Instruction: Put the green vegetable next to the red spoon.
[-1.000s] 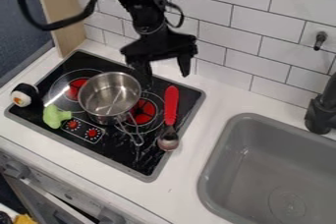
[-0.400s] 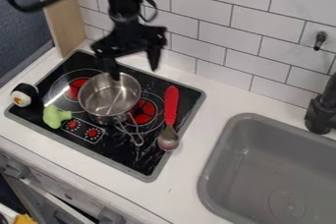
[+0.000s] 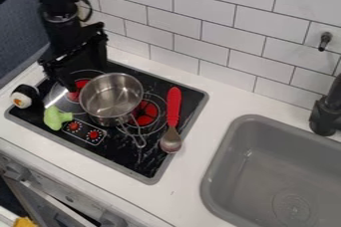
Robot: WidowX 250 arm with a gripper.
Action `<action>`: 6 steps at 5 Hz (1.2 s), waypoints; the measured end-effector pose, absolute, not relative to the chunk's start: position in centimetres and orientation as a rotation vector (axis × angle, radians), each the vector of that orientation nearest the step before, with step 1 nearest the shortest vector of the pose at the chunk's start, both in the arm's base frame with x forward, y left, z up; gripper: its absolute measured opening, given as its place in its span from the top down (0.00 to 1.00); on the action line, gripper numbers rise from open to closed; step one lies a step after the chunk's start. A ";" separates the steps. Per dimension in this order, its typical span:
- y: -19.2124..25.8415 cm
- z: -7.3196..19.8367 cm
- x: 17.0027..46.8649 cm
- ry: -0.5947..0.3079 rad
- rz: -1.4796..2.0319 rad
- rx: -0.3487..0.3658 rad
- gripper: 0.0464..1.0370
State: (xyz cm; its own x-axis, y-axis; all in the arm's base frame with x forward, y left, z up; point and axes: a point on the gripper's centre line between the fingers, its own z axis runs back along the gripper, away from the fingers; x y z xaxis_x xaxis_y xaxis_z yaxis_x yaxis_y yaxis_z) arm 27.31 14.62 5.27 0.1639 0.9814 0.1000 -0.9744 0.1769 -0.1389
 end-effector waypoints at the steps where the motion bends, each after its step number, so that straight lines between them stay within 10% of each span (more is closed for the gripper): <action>1: 16.3 5.7 24.5 -0.228 1.644 -0.052 0.04; 6: 18.4 0.8 22.6 -0.219 1.767 0.134 0.04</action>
